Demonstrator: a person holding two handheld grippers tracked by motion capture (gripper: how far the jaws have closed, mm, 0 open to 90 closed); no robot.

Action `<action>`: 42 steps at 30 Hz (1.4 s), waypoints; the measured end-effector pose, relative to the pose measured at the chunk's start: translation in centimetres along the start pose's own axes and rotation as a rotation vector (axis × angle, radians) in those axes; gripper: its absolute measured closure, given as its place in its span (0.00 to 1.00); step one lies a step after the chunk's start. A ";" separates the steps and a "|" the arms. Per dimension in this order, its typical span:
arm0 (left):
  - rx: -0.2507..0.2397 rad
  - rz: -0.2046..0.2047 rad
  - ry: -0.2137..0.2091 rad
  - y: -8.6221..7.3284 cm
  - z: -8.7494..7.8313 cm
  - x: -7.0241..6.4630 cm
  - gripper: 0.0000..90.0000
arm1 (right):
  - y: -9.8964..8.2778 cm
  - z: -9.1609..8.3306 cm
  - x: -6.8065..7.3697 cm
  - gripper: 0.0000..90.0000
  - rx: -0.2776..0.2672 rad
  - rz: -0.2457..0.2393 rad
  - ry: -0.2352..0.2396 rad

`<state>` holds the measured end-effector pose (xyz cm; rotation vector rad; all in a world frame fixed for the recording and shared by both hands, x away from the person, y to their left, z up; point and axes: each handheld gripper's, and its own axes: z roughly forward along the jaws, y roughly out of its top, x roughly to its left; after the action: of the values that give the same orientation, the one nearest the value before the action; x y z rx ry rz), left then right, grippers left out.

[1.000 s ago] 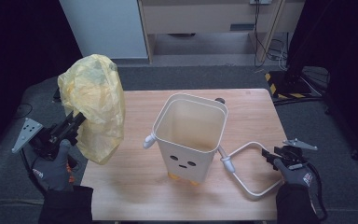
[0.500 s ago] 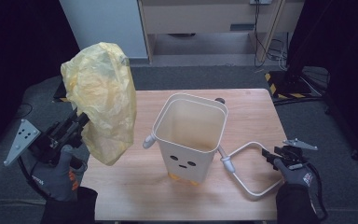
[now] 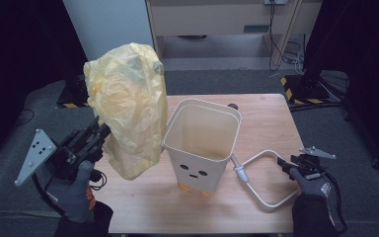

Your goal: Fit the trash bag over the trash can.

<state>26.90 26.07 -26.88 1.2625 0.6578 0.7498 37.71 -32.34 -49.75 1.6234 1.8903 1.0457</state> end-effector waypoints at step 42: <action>0.156 0.009 -0.229 -3.1 10.2 -8.0 0.69 | -0.1 0.0 0.0 0.45 0.001 -0.007 -0.010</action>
<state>30.56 13.28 -27.81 1.4700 0.5308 0.5582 37.66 -32.34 -49.78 1.6189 1.8890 1.0324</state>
